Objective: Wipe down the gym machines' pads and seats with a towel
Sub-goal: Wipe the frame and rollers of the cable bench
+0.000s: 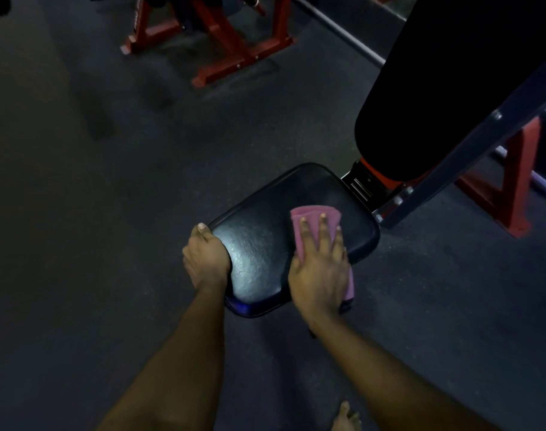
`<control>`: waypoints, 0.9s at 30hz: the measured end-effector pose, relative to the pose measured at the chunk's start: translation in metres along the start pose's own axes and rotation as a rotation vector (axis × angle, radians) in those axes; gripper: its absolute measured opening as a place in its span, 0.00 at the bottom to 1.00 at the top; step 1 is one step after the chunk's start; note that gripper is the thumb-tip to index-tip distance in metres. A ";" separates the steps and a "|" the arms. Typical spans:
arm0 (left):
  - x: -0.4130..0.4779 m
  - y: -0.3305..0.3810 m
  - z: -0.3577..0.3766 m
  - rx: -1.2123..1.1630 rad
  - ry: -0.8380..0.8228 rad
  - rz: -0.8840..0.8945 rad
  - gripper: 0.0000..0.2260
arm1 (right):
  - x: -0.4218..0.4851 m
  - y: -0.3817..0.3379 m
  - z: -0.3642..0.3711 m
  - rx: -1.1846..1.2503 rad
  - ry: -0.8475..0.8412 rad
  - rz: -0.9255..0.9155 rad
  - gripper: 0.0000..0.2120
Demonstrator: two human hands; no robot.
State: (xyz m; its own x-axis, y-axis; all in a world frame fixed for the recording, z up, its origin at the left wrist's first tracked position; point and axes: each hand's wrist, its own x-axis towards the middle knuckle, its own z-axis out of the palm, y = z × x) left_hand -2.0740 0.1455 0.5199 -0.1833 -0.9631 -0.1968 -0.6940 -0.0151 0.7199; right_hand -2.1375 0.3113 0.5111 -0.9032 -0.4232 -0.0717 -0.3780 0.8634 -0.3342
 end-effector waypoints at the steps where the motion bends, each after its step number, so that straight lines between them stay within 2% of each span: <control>1: 0.000 0.000 0.000 0.003 -0.004 0.000 0.21 | -0.014 -0.009 0.001 0.001 -0.015 -0.047 0.34; 4: 0.001 0.001 0.000 0.010 -0.010 -0.001 0.21 | -0.026 -0.018 -0.003 0.004 -0.085 -0.109 0.32; 10: -0.002 0.006 -0.004 -0.004 -0.012 -0.021 0.20 | 0.008 -0.005 0.001 -0.038 -0.069 -0.178 0.29; 27: 0.008 0.006 0.000 0.052 0.001 -0.065 0.16 | 0.163 -0.032 0.012 -0.119 -0.065 -0.126 0.28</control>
State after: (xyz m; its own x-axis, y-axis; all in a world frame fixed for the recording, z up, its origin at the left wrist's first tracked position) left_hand -2.0797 0.1378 0.5225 -0.1361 -0.9608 -0.2415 -0.7395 -0.0637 0.6702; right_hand -2.2700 0.2115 0.4992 -0.8334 -0.5437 -0.0987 -0.5123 0.8272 -0.2310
